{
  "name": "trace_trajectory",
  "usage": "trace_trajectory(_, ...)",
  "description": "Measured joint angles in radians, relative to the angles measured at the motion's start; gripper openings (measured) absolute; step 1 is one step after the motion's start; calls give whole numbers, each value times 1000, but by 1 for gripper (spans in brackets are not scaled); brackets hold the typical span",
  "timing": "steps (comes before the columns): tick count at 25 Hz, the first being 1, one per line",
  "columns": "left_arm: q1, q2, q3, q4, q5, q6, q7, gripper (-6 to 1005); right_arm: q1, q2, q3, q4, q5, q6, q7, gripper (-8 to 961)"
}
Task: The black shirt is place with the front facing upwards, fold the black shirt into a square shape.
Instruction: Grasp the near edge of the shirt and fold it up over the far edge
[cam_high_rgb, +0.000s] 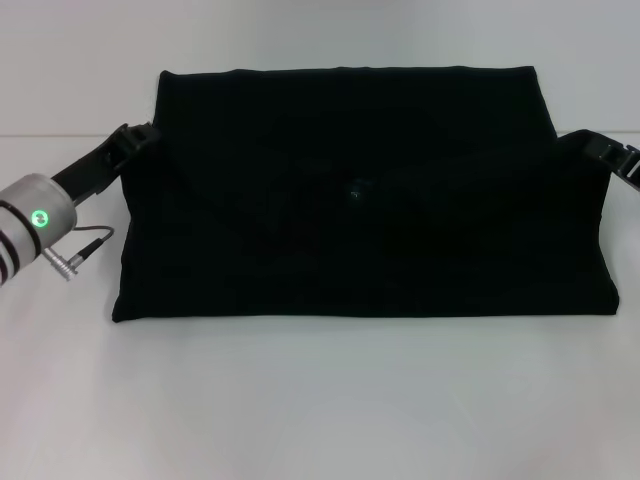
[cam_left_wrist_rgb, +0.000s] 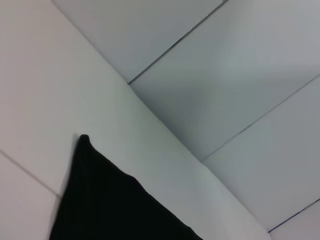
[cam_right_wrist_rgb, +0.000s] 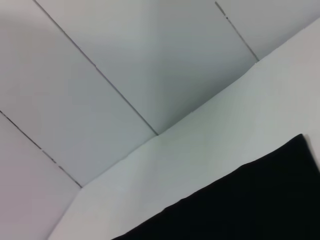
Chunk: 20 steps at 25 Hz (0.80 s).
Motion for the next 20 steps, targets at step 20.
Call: trace_trajectory(20,-14,-31,2,-72,-62,-151,148,276,36,18,-97,55,59,223,-113,201)
